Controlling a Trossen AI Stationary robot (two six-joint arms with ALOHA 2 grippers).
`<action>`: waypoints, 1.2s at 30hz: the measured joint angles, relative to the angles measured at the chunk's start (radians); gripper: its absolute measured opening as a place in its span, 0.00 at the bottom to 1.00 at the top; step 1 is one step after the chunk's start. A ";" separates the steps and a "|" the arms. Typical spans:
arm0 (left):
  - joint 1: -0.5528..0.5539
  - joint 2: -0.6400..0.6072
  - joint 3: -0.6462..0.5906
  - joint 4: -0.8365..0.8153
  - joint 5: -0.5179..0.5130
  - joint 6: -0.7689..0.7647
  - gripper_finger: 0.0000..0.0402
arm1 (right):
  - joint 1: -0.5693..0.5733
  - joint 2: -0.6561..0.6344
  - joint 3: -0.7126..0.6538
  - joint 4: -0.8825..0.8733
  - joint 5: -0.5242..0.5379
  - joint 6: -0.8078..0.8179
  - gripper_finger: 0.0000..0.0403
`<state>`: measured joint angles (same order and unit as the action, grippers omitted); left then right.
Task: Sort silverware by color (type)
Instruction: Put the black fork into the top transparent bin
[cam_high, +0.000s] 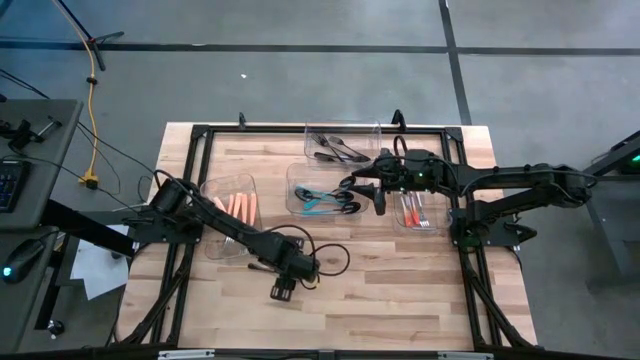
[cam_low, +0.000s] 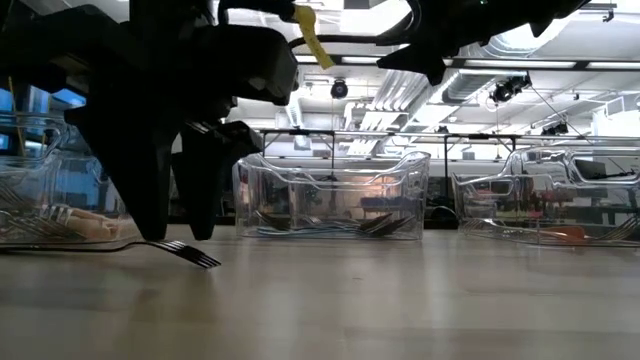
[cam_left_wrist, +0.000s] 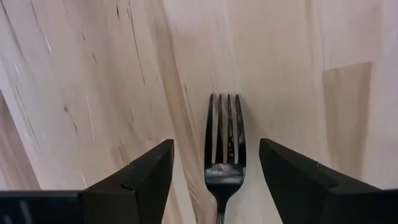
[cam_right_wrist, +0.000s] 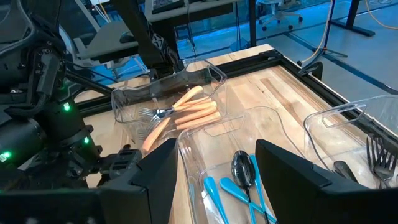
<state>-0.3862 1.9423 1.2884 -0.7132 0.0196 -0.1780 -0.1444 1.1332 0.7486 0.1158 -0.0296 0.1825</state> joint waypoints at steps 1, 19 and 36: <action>0.000 0.000 0.000 0.006 0.000 0.007 0.57 | 0.000 0.000 0.000 0.000 0.000 0.000 0.50; -0.001 0.068 0.008 0.003 -0.016 0.024 0.45 | 0.000 0.000 0.000 -0.003 0.000 0.000 0.50; 0.018 0.056 0.006 0.006 -0.021 -0.003 0.24 | 0.000 0.000 0.000 -0.003 0.000 0.000 0.50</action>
<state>-0.3678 1.9984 1.2942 -0.7070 -0.0018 -0.1810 -0.1440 1.1332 0.7486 0.1123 -0.0298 0.1825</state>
